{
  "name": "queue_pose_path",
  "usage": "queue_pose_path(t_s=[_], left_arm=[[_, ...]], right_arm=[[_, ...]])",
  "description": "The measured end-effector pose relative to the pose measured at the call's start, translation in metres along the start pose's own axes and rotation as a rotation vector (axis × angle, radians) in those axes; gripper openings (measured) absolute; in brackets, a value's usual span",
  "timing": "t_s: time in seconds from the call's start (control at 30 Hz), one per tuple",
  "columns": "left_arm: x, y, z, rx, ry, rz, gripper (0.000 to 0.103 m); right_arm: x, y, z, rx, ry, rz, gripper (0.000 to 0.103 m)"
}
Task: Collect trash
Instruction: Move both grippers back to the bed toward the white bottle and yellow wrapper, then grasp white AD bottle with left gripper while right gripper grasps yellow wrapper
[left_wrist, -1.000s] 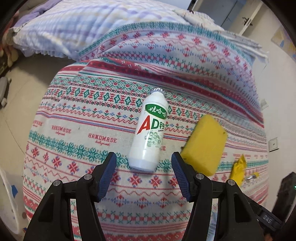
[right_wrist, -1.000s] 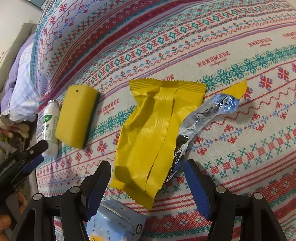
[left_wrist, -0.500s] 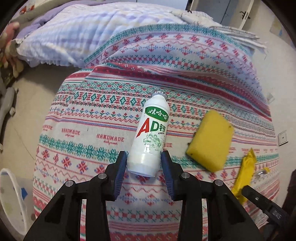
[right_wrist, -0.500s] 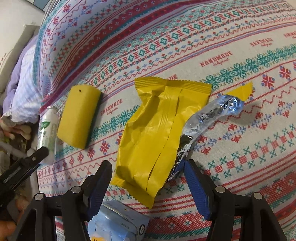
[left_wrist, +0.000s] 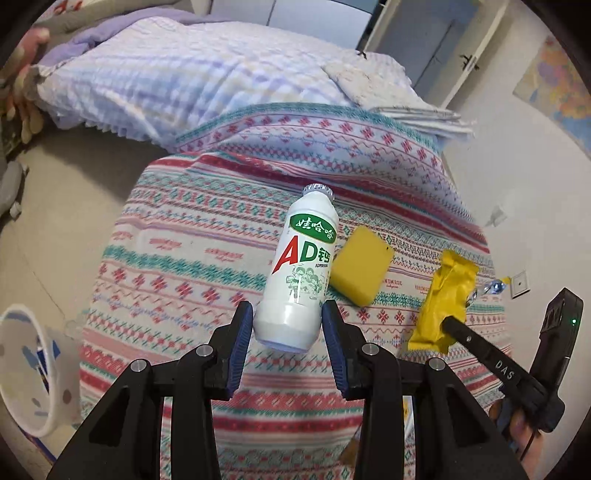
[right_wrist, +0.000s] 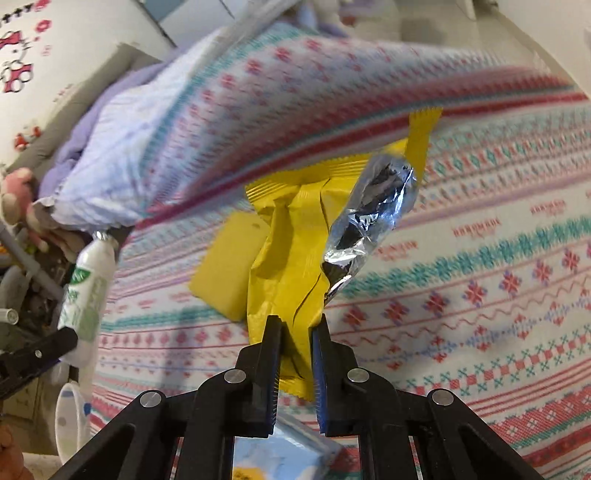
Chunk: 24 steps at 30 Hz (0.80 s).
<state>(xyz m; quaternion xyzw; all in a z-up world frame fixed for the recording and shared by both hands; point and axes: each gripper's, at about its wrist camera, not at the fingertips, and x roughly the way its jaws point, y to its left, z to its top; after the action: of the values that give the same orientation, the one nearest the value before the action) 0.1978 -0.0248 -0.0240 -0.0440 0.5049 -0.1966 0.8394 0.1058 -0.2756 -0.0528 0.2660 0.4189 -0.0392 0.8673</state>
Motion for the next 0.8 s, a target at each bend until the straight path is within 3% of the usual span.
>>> queue_pose_path(t_s=[0.47, 0.8], left_arm=[[-0.057, 0.076, -0.016, -0.112, -0.062, 0.015, 0.041], [-0.086, 0.117, -0.036, -0.093, -0.113, 0.147, 0.041]], right_arm=[[0.003, 0.064, -0.036, -0.172, -0.002, 0.053, 0.013], [0.018, 0.099, -0.062, -0.271, 0.022, 0.053, 0.013]])
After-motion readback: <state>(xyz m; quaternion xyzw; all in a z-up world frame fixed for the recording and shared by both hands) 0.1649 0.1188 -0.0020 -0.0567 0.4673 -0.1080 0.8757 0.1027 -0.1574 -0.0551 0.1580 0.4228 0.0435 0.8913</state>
